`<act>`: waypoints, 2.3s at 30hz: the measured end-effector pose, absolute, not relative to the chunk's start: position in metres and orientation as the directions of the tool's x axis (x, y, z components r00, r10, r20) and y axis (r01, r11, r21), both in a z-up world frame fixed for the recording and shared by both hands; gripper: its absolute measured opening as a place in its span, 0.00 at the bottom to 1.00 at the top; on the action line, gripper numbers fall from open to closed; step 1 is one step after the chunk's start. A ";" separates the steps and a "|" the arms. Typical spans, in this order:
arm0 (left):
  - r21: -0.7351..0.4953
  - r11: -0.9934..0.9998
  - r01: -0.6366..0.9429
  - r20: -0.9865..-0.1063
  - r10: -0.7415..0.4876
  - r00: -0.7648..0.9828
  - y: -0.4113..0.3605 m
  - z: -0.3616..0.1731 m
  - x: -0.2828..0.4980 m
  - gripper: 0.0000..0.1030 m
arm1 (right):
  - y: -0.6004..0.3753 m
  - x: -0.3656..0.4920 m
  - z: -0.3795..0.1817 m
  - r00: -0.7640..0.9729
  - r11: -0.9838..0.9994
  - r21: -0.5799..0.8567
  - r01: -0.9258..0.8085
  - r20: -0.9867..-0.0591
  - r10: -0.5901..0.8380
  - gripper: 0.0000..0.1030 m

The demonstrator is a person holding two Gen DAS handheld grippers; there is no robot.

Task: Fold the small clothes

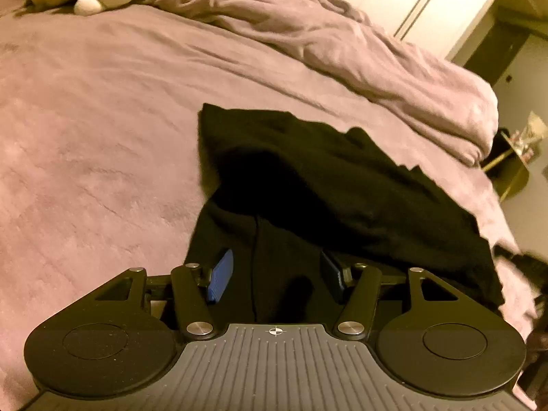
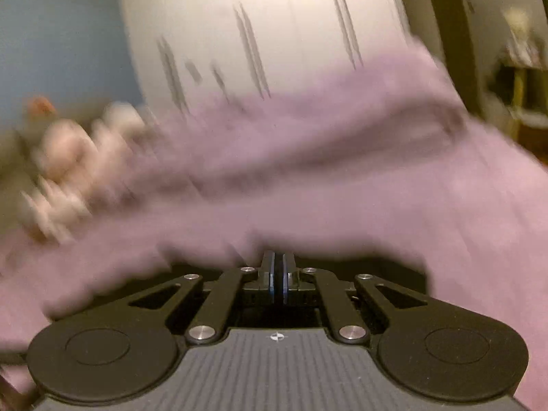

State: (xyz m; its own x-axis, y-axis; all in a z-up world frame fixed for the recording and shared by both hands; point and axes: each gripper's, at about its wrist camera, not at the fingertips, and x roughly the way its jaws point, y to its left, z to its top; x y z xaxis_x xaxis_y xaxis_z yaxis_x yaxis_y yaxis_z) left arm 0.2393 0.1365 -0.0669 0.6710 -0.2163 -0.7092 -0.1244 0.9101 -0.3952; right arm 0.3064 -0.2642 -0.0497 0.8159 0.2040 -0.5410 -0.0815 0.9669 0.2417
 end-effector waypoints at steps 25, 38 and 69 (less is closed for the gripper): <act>-0.348 0.932 -0.105 -0.730 -0.198 0.654 0.116 -0.046 0.258 0.64 | -0.272 0.326 -0.097 0.652 0.890 0.453 -0.053 -0.659 0.374 0.25; -0.294 0.952 -0.090 -0.745 -0.169 0.646 0.117 -0.043 0.264 0.65 | -0.279 0.298 -0.069 0.773 0.997 0.070 -0.038 -0.631 0.074 0.18; -0.161 0.985 0.060 -0.791 -0.165 0.589 0.074 -0.065 0.299 0.63 | -0.273 0.292 -0.062 0.754 0.970 0.242 -0.032 -0.631 0.183 0.39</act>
